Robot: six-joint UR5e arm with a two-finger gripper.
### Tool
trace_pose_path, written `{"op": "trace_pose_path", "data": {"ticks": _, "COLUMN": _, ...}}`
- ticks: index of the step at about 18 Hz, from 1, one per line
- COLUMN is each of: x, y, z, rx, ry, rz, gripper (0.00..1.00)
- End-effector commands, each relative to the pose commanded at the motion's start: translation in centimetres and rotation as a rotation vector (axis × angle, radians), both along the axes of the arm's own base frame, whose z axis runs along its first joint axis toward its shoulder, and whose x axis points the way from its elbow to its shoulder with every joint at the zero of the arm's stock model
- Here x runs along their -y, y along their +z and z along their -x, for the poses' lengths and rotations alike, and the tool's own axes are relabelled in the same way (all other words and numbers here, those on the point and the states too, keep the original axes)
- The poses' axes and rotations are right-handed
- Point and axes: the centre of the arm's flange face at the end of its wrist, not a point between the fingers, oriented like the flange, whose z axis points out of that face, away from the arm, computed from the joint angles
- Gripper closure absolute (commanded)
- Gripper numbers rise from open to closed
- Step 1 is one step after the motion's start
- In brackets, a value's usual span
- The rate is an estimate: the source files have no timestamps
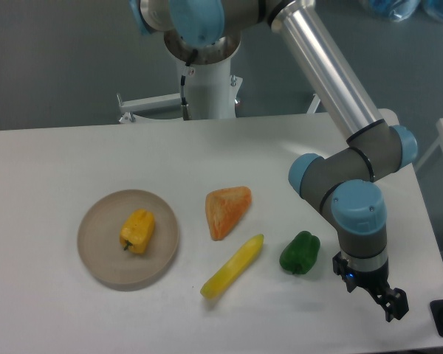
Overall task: Pick up the yellow pepper from the plate
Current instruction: 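Raise the gripper up from beside the green pepper, then move the open gripper over the yellow pepper on the plate and lower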
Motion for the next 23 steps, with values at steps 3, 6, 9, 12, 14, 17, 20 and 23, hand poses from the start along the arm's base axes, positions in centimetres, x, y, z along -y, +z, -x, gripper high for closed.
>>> {"op": "trace_pose_path", "data": {"ticks": 3, "x": -0.1, "y": 0.4, "z": -0.3, "rx": -0.003, "ry": 0.0, "rz": -0.004, "gripper": 0.0}}
{"op": "trace_pose_path", "data": {"ticks": 6, "x": 0.0, "y": 0.8, "z": -0.4, "rx": -0.002, "ry": 0.011, "rz": -0.011, "gripper": 0.0}}
{"op": "trace_pose_path", "data": {"ticks": 9, "x": 0.4, "y": 2.5, "z": -1.0, "rx": -0.007, "ry": 0.008, "rz": -0.021, "gripper": 0.0}}
{"op": "trace_pose_path", "data": {"ticks": 12, "x": 1.2, "y": 3.6, "z": -1.7, "rx": -0.001, "ry": 0.007, "rz": -0.022, "gripper": 0.0}}
{"op": "trace_pose_path", "data": {"ticks": 14, "x": 1.9, "y": 4.5, "z": -2.3, "rx": 0.006, "ry": 0.017, "rz": -0.025, "gripper": 0.0}}
{"op": "trace_pose_path", "data": {"ticks": 17, "x": 4.4, "y": 6.0, "z": -4.8, "rx": 0.047, "ry": 0.049, "rz": -0.031, "gripper": 0.0}}
{"op": "trace_pose_path", "data": {"ticks": 20, "x": 7.4, "y": 7.3, "z": -7.9, "rx": 0.139, "ry": 0.089, "rz": -0.079, "gripper": 0.0}}
{"op": "trace_pose_path", "data": {"ticks": 23, "x": 9.9, "y": 9.1, "z": -11.6, "rx": 0.202, "ry": 0.152, "rz": -0.107, "gripper": 0.0}}
